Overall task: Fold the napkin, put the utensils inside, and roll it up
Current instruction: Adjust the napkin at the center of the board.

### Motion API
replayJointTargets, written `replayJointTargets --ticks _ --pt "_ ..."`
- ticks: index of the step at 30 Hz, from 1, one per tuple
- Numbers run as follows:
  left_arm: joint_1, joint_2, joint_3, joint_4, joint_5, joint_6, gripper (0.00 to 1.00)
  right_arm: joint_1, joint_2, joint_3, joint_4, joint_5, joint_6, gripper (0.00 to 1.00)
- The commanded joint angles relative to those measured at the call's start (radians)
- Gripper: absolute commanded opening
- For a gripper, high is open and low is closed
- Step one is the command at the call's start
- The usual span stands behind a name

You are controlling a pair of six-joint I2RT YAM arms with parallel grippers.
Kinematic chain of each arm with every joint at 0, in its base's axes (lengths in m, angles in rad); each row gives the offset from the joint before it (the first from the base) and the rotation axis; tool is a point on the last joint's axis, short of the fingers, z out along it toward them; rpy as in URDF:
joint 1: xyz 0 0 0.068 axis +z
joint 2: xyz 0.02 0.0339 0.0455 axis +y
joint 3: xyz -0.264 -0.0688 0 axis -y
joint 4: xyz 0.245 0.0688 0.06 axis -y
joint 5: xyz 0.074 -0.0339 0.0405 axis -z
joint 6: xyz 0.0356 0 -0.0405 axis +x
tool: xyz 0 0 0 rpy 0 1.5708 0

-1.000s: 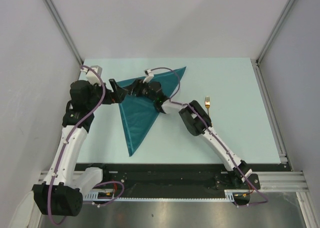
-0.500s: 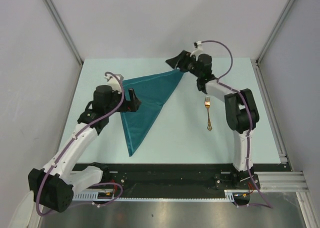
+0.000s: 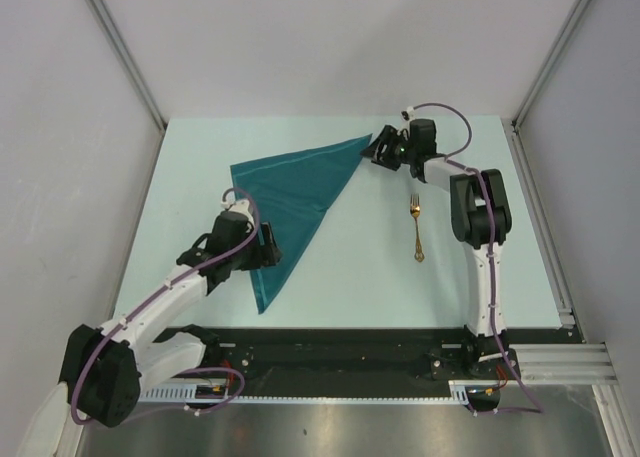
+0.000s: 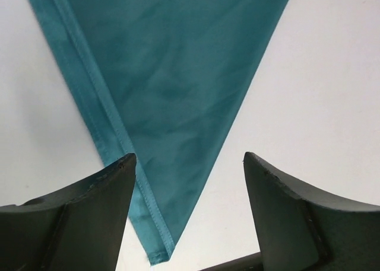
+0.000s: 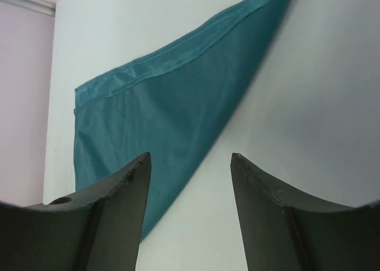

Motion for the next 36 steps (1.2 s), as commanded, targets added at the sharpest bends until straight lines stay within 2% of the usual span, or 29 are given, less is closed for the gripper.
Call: replayJointTargets --ticks 1,6,15,28,33,36 --pt "-0.007 -0.071 -0.036 -0.015 -0.056 -0.076 0.75 -0.022 0.049 0.105 -0.032 -0.022 -0.007 0.61" --pt "-0.007 -0.06 -0.092 0.0 0.013 -0.111 0.7 -0.033 0.132 0.208 -0.093 0.008 -0.003 0.58" --pt "-0.007 -0.077 -0.151 -0.043 0.04 -0.139 0.67 -0.041 0.248 0.355 -0.13 0.034 0.022 0.54" --pt "-0.01 0.004 -0.206 0.027 0.088 -0.151 0.61 -0.024 0.383 0.544 -0.188 0.036 0.069 0.48" --pt "-0.01 0.02 -0.214 0.023 0.065 -0.145 0.49 -0.011 0.44 0.637 -0.243 0.057 0.082 0.47" --pt "-0.01 0.015 -0.225 0.021 0.057 -0.145 0.42 -0.013 0.454 0.647 -0.248 0.07 0.101 0.43"
